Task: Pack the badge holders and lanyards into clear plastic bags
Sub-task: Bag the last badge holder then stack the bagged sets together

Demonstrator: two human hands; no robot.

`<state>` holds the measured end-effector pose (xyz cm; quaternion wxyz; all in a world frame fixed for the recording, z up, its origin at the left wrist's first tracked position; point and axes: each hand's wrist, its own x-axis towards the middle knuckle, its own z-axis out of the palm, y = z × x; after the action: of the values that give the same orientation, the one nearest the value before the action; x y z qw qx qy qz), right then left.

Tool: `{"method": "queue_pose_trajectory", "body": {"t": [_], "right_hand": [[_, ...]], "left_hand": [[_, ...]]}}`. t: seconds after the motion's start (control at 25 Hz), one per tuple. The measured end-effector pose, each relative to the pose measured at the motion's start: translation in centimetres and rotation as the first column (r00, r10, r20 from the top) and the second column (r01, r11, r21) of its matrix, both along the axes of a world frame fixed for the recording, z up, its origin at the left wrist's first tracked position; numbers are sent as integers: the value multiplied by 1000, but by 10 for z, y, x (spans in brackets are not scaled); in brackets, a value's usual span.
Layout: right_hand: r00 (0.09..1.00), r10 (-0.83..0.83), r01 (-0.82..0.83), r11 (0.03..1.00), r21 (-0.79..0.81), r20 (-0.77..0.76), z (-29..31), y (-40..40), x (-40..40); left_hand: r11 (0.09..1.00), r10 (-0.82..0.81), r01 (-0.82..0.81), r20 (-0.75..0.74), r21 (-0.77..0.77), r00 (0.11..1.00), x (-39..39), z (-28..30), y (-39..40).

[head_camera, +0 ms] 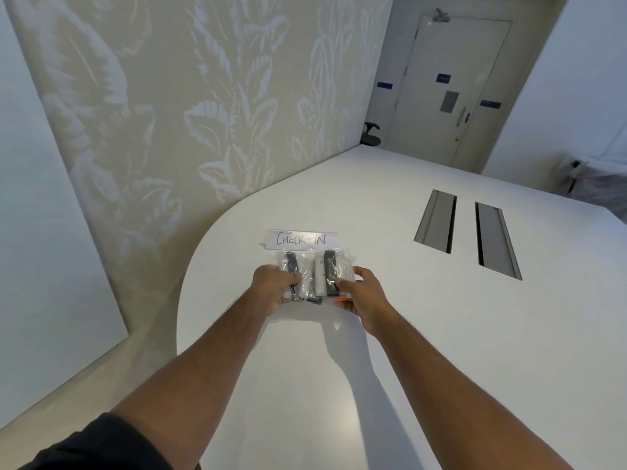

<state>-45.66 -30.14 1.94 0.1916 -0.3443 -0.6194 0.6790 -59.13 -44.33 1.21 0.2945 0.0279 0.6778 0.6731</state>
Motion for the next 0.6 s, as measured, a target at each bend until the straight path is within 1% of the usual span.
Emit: {"method": "queue_pose_trajectory", "body": {"t": [0.16, 0.28, 0.44, 0.6], "right_hand": [[1000, 9, -9, 999, 38, 17, -6, 4, -13], [999, 19, -22, 996, 86, 35, -10, 4, -14], [996, 21, -38, 977, 212, 85, -15, 3, -13], [985, -6, -59, 926, 373, 171, -17, 0, -11]], "left_hand": [[998, -14, 8, -90, -68, 996, -15, -6, 5], [987, -35, 5, -184, -163, 982, -23, -11, 5], [961, -73, -12, -293, -277, 953, -29, -17, 3], [894, -137, -91, -461, -439, 877, -27, -16, 0]]}}
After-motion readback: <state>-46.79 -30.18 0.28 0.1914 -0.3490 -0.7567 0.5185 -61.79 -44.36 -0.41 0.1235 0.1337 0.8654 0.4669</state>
